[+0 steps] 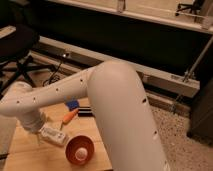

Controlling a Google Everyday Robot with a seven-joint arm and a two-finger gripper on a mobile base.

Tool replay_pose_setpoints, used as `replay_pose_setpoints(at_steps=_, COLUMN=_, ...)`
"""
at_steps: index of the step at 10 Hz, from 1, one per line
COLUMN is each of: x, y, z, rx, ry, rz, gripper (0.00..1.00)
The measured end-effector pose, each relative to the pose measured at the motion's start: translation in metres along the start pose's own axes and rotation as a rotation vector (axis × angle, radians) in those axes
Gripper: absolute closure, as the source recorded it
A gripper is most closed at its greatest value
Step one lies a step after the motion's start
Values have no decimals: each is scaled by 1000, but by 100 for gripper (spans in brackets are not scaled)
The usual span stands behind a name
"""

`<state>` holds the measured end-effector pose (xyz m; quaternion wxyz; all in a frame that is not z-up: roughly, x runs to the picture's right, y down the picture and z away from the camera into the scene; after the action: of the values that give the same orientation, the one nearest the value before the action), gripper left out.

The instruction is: Place the bottle in the ceramic bowl

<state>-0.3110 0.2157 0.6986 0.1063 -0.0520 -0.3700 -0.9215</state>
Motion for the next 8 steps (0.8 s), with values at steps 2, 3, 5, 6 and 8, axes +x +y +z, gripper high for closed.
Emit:
replay_pose_setpoints(at_steps=2, x=14, y=-3, z=14, rx=52, ry=33, rz=56, gripper=27)
replay_pose_setpoints(at_steps=3, x=25, y=-4, z=20, rx=85, ry=62, rz=72, gripper=27)
replay_pose_setpoints(at_steps=5, x=39, y=-1, z=33, rx=104, ry=88, rz=55, gripper=27)
replay_pose_setpoints(at_steps=6, x=42, y=4, z=41, rx=95, ry=89, rz=40, gripper=27)
replay_pose_setpoints(at_steps=8, x=46, y=11, z=51, rx=78, ry=86, rz=22, gripper=27)
